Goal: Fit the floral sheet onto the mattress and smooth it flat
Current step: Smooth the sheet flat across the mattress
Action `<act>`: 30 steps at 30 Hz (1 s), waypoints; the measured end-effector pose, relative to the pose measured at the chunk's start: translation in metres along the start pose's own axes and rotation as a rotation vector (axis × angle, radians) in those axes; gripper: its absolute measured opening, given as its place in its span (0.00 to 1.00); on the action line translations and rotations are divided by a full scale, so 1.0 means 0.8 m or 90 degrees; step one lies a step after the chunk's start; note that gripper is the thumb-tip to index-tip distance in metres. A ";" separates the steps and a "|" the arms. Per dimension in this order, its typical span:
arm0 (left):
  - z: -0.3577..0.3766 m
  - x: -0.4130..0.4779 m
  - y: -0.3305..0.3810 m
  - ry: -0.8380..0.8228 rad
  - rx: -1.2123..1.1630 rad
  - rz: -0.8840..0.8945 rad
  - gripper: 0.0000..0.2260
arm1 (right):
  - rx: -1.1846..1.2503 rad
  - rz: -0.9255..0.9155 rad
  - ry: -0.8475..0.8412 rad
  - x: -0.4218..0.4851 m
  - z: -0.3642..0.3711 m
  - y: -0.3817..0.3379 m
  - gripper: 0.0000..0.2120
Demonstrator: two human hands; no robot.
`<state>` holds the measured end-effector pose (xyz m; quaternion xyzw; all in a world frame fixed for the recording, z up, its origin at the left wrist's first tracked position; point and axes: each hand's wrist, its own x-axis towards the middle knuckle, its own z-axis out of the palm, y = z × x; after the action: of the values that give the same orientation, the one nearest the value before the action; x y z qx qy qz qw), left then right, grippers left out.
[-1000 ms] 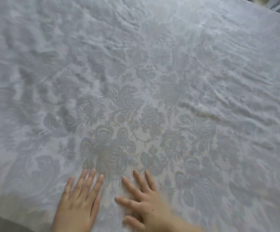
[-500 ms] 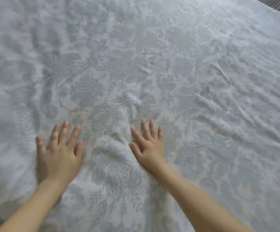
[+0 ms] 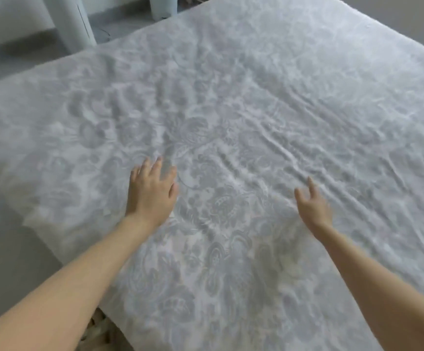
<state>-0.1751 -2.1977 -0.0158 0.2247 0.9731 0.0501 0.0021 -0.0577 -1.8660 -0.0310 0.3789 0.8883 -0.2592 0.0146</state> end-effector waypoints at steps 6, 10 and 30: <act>0.048 0.094 -0.126 -0.063 0.139 0.030 0.24 | -0.144 0.324 0.058 0.040 0.098 -0.077 0.30; 0.078 0.035 -0.352 -0.001 0.028 -0.230 0.21 | -0.225 -0.074 0.053 -0.005 0.277 -0.317 0.27; 0.051 0.263 -0.508 -0.101 0.005 -0.205 0.26 | -0.149 0.106 0.060 0.133 0.352 -0.573 0.28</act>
<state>-0.5406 -2.4650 -0.0921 0.0689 0.9935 0.0270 0.0860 -0.4937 -2.1930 -0.0922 0.4590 0.8774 -0.1339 0.0380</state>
